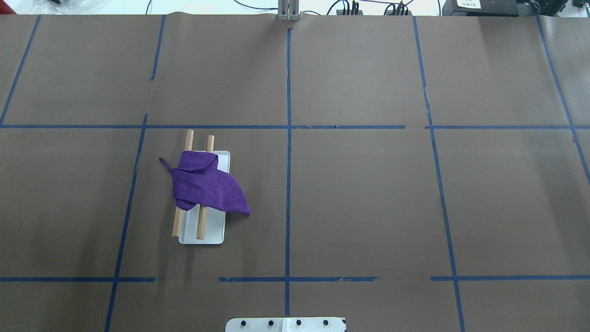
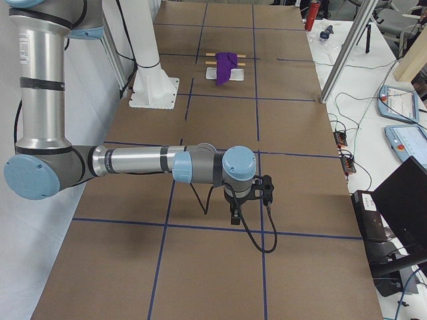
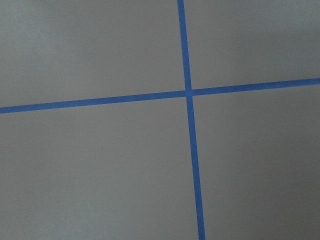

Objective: Hang towel on rack

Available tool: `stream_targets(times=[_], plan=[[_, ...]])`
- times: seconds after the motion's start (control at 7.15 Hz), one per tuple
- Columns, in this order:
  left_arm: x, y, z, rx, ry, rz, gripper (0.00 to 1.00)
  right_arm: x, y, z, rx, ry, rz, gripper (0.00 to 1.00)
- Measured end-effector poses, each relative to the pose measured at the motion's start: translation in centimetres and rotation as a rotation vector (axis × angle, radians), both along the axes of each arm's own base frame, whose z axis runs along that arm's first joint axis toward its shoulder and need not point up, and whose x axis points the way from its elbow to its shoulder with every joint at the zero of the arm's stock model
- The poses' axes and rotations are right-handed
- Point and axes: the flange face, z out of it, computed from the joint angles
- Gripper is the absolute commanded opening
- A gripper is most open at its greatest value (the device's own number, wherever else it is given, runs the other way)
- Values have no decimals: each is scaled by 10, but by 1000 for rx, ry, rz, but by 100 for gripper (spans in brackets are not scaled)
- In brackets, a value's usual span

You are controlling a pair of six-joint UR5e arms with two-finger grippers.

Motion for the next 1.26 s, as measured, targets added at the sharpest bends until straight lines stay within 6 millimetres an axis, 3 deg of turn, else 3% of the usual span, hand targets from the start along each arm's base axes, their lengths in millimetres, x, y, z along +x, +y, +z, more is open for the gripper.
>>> stream_targets(times=[1.26], plan=[[0,-2,-1,2,-2,0,100,1,-1,5,-9,-2,1,100]])
